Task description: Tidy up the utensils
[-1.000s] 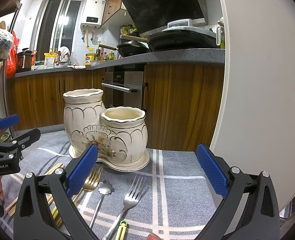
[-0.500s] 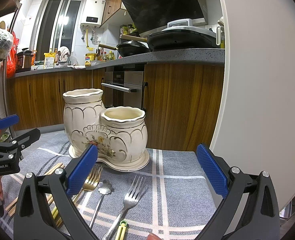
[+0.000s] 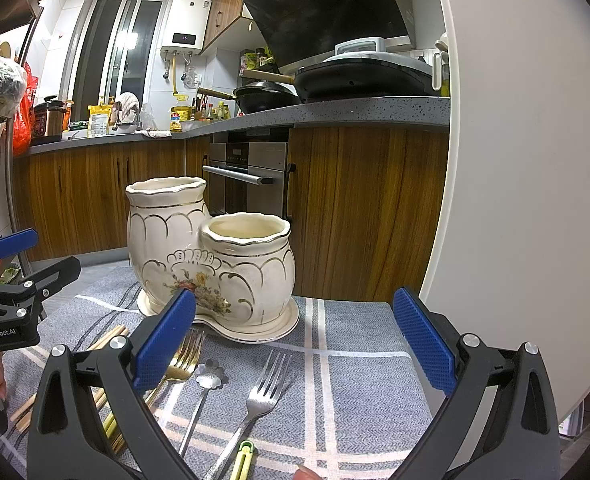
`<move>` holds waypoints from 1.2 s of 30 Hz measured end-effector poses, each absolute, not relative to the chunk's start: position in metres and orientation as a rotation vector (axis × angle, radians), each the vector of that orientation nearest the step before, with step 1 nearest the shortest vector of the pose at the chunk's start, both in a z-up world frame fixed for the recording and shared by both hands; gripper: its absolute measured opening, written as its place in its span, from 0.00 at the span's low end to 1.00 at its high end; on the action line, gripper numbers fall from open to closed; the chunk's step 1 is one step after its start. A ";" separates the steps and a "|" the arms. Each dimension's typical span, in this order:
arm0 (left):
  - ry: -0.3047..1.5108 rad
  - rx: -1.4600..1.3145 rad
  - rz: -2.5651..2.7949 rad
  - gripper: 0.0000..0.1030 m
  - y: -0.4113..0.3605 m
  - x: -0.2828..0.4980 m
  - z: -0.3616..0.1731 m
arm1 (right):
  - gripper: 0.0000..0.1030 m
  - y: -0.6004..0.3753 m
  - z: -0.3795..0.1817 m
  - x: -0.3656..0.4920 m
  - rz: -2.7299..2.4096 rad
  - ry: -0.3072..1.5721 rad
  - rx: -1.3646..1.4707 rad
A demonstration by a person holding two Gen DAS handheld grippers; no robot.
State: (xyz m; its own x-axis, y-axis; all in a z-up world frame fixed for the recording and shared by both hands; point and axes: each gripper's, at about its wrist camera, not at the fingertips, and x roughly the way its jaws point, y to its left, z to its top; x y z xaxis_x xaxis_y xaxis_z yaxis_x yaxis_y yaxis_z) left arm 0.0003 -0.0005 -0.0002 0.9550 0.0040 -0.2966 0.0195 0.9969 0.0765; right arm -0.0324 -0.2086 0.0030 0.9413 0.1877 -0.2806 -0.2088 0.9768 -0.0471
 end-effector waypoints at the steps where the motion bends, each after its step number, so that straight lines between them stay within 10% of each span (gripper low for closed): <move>1: 0.301 0.079 -0.008 0.95 -0.001 0.000 0.000 | 0.95 -0.209 0.003 -0.032 0.202 0.279 -0.077; 36: 0.375 0.052 -0.024 0.95 0.017 0.010 -0.003 | 0.95 -0.224 0.002 -0.036 0.226 0.277 -0.013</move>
State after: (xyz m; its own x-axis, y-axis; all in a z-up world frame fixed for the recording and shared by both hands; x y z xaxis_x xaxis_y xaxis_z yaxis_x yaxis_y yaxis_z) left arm 0.0101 0.0172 -0.0034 0.9303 -0.0136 -0.3665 0.0328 0.9984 0.0463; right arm -0.0355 -0.2240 0.0021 0.9367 0.2198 -0.2726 -0.2232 0.9746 0.0186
